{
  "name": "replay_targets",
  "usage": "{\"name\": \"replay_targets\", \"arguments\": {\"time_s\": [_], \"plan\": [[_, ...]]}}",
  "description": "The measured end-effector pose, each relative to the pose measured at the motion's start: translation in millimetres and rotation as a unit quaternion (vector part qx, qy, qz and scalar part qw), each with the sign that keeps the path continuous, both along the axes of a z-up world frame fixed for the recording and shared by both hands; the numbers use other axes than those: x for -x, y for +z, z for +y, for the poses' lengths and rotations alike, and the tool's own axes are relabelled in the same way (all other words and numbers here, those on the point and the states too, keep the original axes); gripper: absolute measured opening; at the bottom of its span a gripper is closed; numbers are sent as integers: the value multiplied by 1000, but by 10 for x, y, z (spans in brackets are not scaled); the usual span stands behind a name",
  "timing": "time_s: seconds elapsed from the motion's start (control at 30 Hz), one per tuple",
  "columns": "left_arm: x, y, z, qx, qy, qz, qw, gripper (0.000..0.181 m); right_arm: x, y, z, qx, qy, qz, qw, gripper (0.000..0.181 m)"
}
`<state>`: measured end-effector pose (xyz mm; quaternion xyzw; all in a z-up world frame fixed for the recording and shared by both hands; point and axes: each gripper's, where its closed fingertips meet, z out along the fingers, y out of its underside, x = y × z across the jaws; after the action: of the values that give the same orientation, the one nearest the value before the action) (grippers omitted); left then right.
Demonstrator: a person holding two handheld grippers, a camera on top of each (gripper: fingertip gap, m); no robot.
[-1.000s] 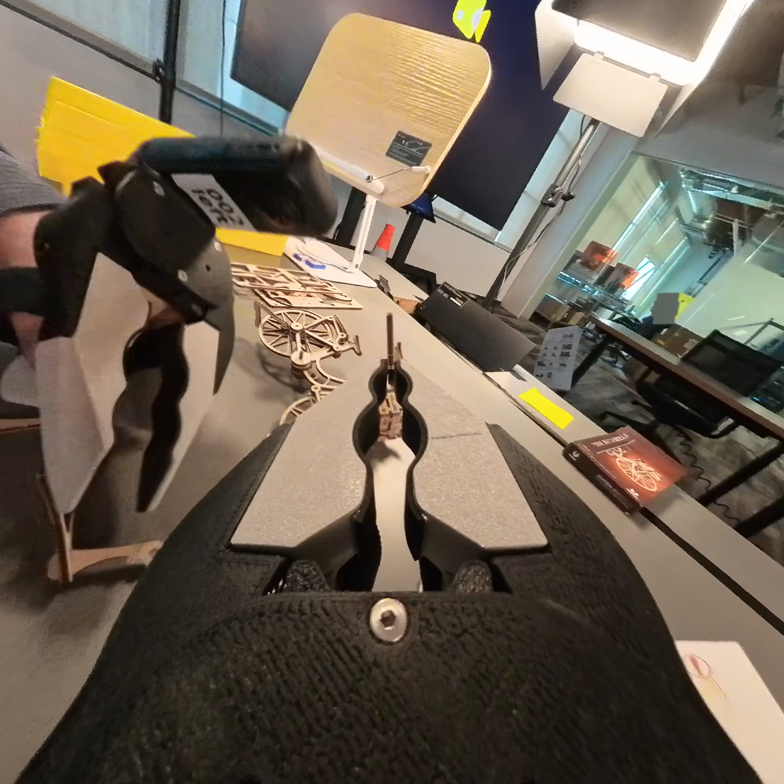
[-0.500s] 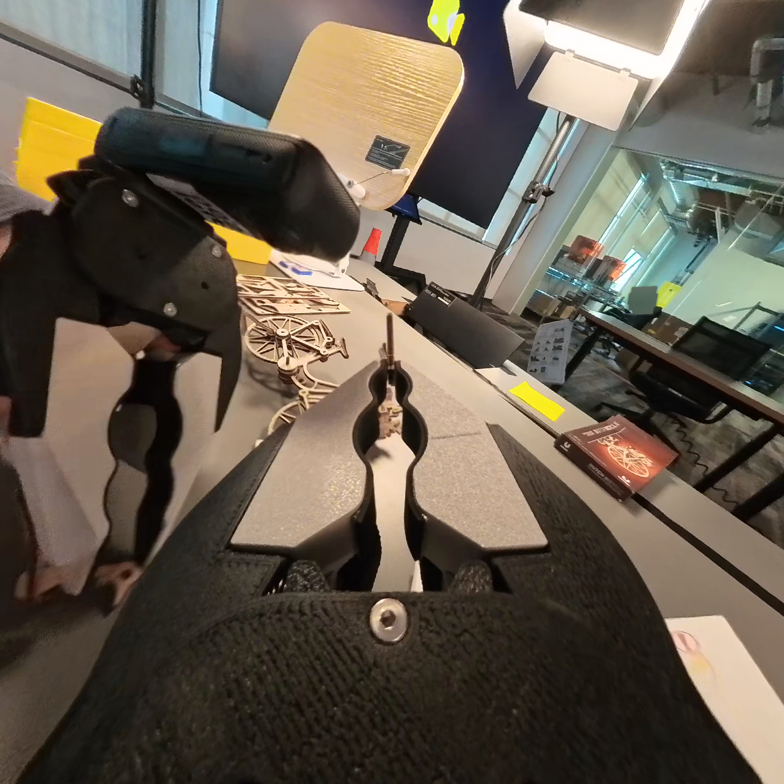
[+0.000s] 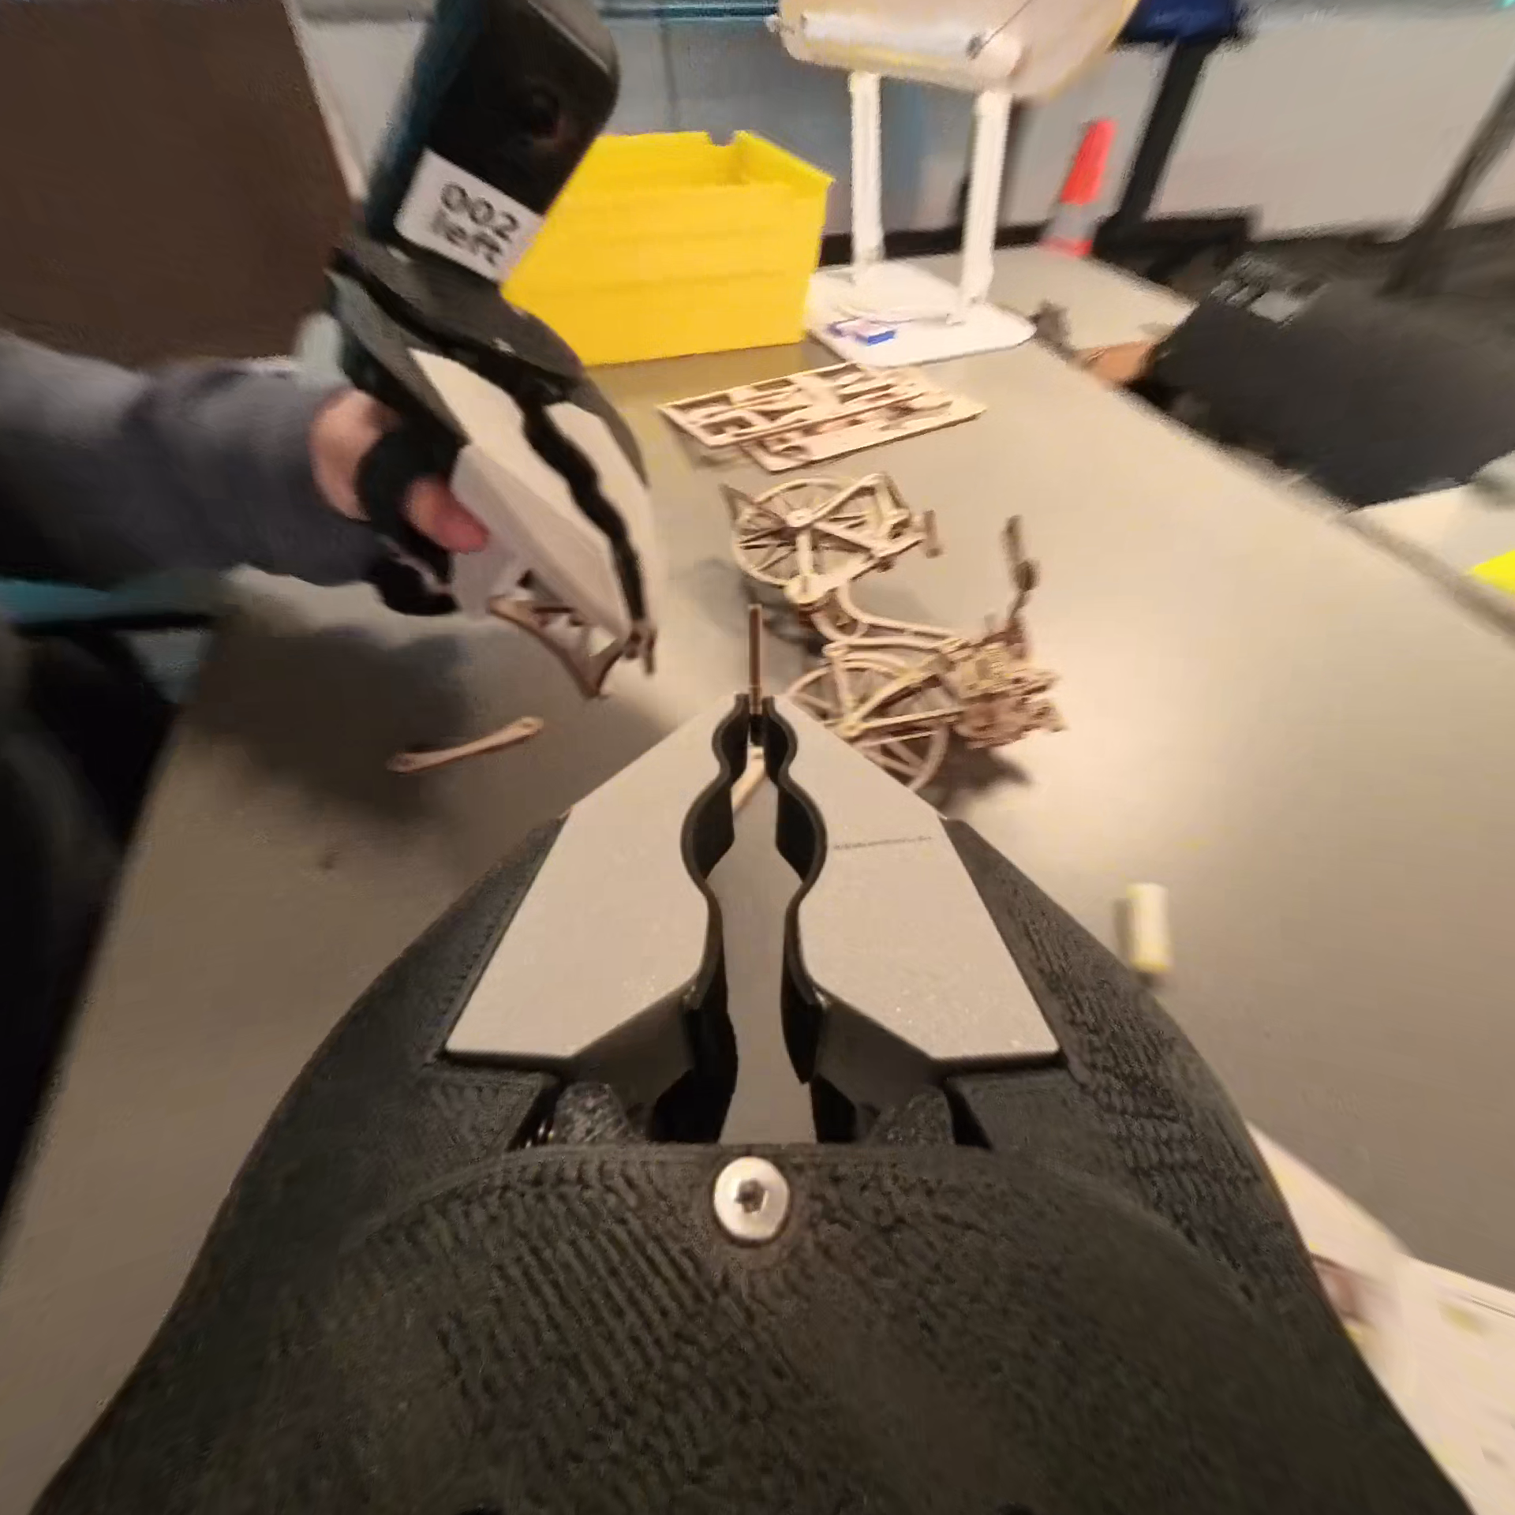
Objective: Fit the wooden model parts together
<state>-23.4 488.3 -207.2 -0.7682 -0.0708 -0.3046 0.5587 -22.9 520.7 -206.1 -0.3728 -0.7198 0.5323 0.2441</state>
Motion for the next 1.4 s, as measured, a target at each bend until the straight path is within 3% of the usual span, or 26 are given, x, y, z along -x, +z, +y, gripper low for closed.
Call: {"name": "replay_targets", "arguments": {"time_s": [0.07, 0.17, 0.33, 0.4, 0.5, 0.6, 0.7, 0.77, 1.0, 1.07, 1.4], "plan": [[68, 35, -26, -25, 20, -37, 999, 2, -82, -104, -68, 6, 43, -47, 998, 0], [102, 52, -41, -54, 43, -77, 995, 2, -177, -261, -106, -124, 85, -14, 988, 0], [127, 75, -52, -80, 66, -128, 986, 2, -360, -625, -315, -345, 178, 75, 918, 1], [132, 77, -56, -83, 66, -137, 985, 2, -405, -749, -365, -380, 195, 68, 902, 18], [136, 112, -64, -93, 66, -141, 983, 1, -400, -574, -462, -296, 181, 64, 936, 44], [73, 189, -66, -115, 48, -149, 981, 1, -206, -174, -445, -95, 104, 47, 989, 39], [-8, 206, -45, -123, 28, -151, 980, 1, -123, 18, -409, 102, 85, -9, 991, 27], [-63, 210, -30, -126, 17, -146, 981, 1, -120, 51, -386, 172, 93, -36, 980, 19], [-191, 223, 14, -134, -7, -107, 985, 1, -181, 85, -492, 248, 135, -75, 956, 12], [-213, 225, 14, -134, -13, -104, 985, 1, -179, 78, -488, 256, 135, -79, 954, 0], [-201, 146, -52, -101, -48, -62, 992, 1, -184, 27, -462, 265, 136, -103, 949, 0]]}}
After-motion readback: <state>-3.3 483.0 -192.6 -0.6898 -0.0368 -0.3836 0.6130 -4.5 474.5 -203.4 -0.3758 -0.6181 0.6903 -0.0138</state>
